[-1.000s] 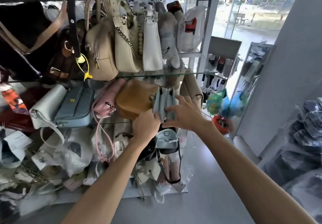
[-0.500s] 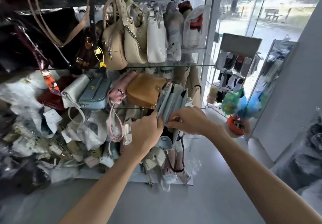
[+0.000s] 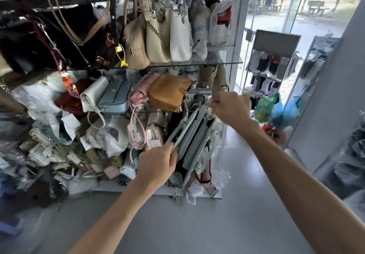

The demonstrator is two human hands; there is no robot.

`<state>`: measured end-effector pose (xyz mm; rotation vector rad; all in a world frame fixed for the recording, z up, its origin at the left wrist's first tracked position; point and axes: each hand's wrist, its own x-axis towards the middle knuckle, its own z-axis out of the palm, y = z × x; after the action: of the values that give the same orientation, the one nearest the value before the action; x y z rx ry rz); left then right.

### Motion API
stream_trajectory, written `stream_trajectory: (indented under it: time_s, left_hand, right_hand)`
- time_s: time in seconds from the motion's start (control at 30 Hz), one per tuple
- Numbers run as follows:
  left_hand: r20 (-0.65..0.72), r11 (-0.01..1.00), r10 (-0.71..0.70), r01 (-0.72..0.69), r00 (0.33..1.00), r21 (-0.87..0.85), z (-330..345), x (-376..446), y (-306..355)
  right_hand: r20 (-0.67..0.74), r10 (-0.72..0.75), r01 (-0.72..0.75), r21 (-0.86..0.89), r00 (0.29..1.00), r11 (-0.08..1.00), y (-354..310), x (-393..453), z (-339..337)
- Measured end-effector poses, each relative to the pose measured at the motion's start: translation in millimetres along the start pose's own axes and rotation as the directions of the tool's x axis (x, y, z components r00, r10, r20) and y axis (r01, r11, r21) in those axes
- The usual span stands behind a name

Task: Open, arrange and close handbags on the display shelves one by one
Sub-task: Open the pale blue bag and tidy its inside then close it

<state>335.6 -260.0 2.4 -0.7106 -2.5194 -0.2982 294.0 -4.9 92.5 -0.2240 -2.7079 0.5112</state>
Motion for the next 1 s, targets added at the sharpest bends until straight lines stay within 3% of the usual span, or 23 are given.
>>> stream_trajectory:
  time_s: [0.07, 0.2, 0.37, 0.53, 0.67, 0.83, 1.0]
  left_hand:
    - [-0.007, 1.000, 0.020, -0.020, 1.000, -0.011, -6, -15, -9]
    - [-0.045, 0.999, 0.016, -0.018, 0.999, -0.035, -11, -23, -24]
    - [-0.055, 0.998, -0.040, 0.037, 0.998, -0.058, -10, -20, -42]
    - [-0.042, 0.985, -0.141, 0.136, 0.989, -0.106, -12, -13, -54]
    - [0.031, 0.955, -0.205, 0.207, 0.978, -0.211, -13, -10, -59]
    - [0.128, 0.799, -0.338, 0.356, 0.933, -0.484, -19, -19, -73]
    - [0.243, 0.605, -0.453, 0.496, 0.858, -0.623, -22, -24, -105]
  right_hand:
    - [-0.045, 0.090, -0.090, -0.001, 0.995, 0.996, 7, 9, -7]
    - [0.018, 0.099, -0.101, 0.142, 0.995, 0.985, -11, 1, 12]
    - [0.220, 0.101, -0.181, 0.382, 0.970, 0.906, -45, -21, 47]
    - [0.517, 0.073, -0.352, 0.465, 0.853, 0.812, -63, -37, 53]
    - [0.533, 0.089, -0.377, 0.463, 0.842, 0.802, -68, -43, 53]
    - [0.462, 0.107, -0.377, 0.546, 0.880, 0.748, -59, -47, 53]
    - [0.458, 0.056, -0.345, 0.579, 0.887, 0.738, -51, -59, 49]
